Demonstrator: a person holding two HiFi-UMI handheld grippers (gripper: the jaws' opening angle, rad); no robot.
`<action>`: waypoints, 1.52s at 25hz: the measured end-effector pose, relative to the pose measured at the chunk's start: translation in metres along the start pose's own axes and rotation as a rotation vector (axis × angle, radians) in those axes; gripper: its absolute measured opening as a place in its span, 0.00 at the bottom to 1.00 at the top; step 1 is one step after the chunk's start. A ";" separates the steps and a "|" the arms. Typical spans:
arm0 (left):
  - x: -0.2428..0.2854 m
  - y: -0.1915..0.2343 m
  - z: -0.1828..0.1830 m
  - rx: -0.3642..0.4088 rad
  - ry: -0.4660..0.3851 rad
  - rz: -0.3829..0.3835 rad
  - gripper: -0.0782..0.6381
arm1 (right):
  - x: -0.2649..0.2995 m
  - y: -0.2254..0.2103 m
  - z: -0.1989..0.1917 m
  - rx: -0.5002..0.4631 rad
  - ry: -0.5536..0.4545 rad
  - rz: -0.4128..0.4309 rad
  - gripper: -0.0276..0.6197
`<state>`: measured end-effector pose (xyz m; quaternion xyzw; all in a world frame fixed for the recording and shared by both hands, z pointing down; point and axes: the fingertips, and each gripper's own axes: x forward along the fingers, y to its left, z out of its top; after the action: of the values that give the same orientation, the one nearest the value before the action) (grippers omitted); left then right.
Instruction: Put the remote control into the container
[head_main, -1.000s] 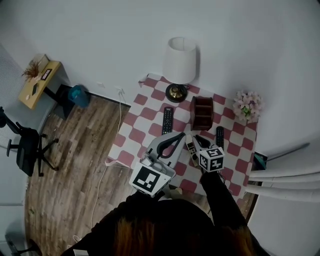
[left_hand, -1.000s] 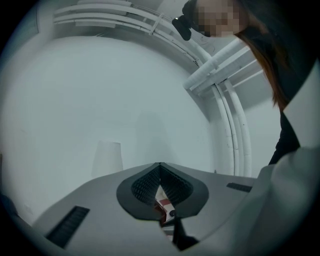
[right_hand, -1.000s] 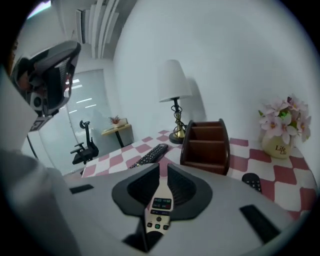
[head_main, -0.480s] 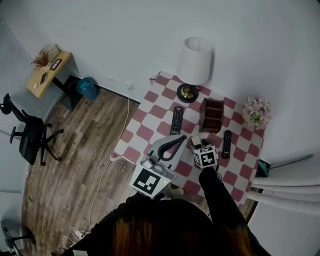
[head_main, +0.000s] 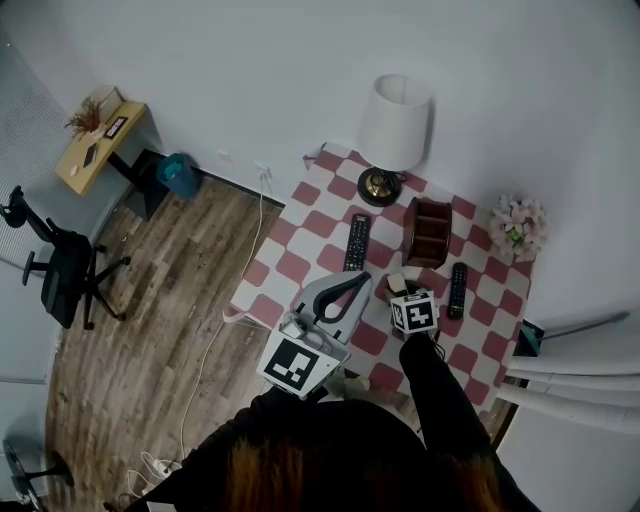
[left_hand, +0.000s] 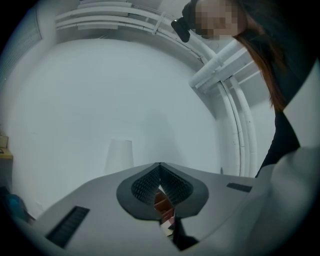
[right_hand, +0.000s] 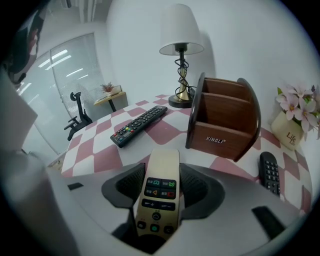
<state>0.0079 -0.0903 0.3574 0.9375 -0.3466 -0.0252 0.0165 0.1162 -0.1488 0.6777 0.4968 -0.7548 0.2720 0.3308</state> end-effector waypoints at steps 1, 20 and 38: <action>0.000 0.000 0.000 0.001 0.001 -0.001 0.11 | -0.003 -0.001 0.002 0.014 -0.018 0.006 0.38; 0.005 0.001 -0.004 -0.005 0.002 -0.003 0.11 | -0.166 -0.066 0.202 0.130 -0.754 -0.019 0.37; -0.009 0.017 -0.002 0.009 0.014 0.059 0.11 | -0.163 -0.126 0.263 0.213 -1.010 -0.115 0.37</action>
<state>-0.0102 -0.0971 0.3606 0.9271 -0.3741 -0.0166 0.0156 0.2201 -0.2957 0.3959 0.6376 -0.7601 0.0549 -0.1128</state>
